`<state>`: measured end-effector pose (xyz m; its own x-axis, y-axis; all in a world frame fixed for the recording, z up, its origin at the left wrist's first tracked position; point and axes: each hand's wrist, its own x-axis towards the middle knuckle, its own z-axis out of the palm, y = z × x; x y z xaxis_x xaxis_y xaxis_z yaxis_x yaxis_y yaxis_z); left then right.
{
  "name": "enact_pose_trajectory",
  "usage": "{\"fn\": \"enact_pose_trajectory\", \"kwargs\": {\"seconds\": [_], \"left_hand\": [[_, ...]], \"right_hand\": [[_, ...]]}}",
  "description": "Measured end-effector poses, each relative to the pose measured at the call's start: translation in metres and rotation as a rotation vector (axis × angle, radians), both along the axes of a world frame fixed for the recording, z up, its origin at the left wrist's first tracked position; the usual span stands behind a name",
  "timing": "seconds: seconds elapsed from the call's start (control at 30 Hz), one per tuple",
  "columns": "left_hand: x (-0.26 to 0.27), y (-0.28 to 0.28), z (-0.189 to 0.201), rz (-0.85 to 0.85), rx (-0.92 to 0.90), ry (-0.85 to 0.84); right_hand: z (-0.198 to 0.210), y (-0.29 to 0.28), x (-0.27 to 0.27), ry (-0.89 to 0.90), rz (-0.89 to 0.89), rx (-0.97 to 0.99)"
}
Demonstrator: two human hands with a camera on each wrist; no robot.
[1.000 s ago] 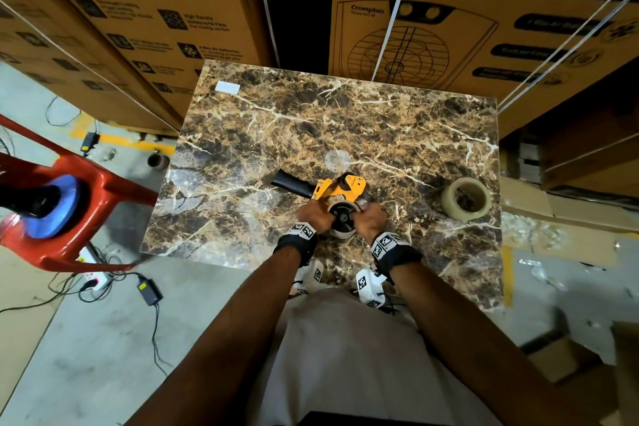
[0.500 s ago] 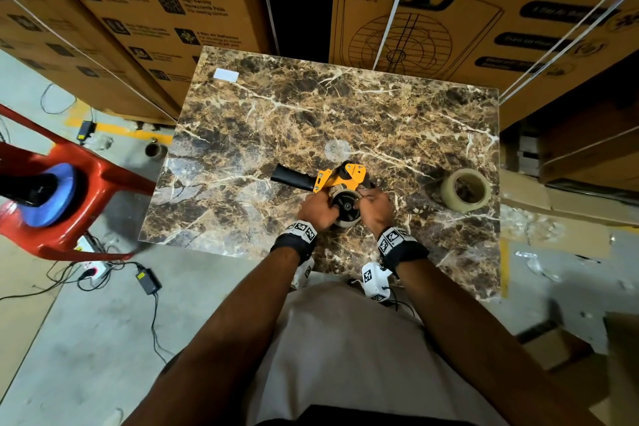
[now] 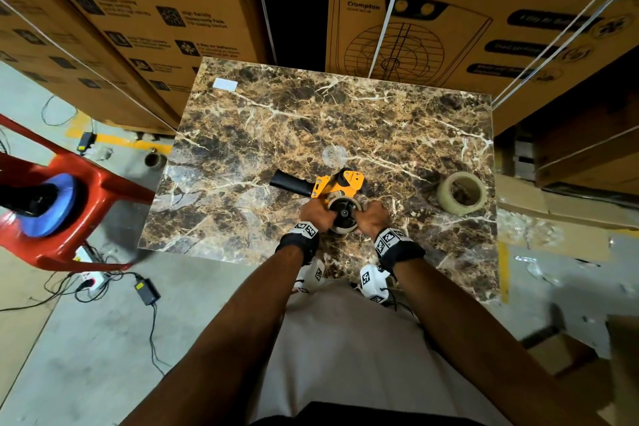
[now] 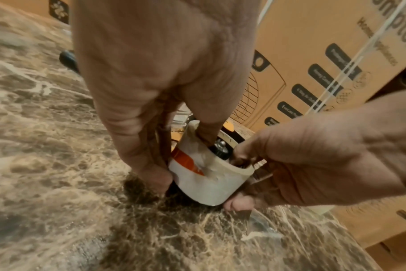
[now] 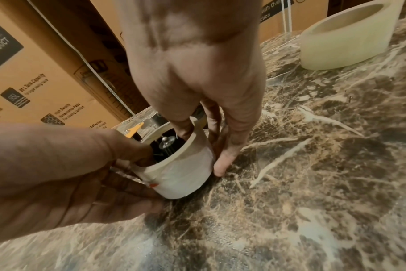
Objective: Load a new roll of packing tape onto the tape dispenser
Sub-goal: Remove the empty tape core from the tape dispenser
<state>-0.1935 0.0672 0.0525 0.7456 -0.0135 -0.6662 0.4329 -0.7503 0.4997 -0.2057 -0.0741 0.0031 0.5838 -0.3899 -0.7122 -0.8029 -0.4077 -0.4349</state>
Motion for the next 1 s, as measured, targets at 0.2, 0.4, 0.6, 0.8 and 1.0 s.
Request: {"fn": "enact_pose_trajectory", "kwargs": {"seconds": [0.2,0.4,0.6,0.8,1.0], "left_hand": [[0.004,0.000,-0.002,0.049,-0.022,0.046],[0.006,-0.002,-0.002,0.109,-0.009,0.037],[0.006,-0.003,-0.002,-0.013,0.056,0.008],[0.011,-0.005,0.000,-0.119,0.029,0.108],[0.008,-0.011,0.000,-0.157,0.043,0.043]], "right_hand": [[0.008,-0.001,0.002,0.024,-0.014,0.055],[0.003,-0.001,0.004,0.006,0.009,0.012],[-0.002,-0.003,0.000,-0.054,-0.125,0.057],[0.004,-0.010,0.003,-0.156,-0.138,0.116],[-0.003,-0.009,-0.001,-0.116,0.009,0.066]]}}
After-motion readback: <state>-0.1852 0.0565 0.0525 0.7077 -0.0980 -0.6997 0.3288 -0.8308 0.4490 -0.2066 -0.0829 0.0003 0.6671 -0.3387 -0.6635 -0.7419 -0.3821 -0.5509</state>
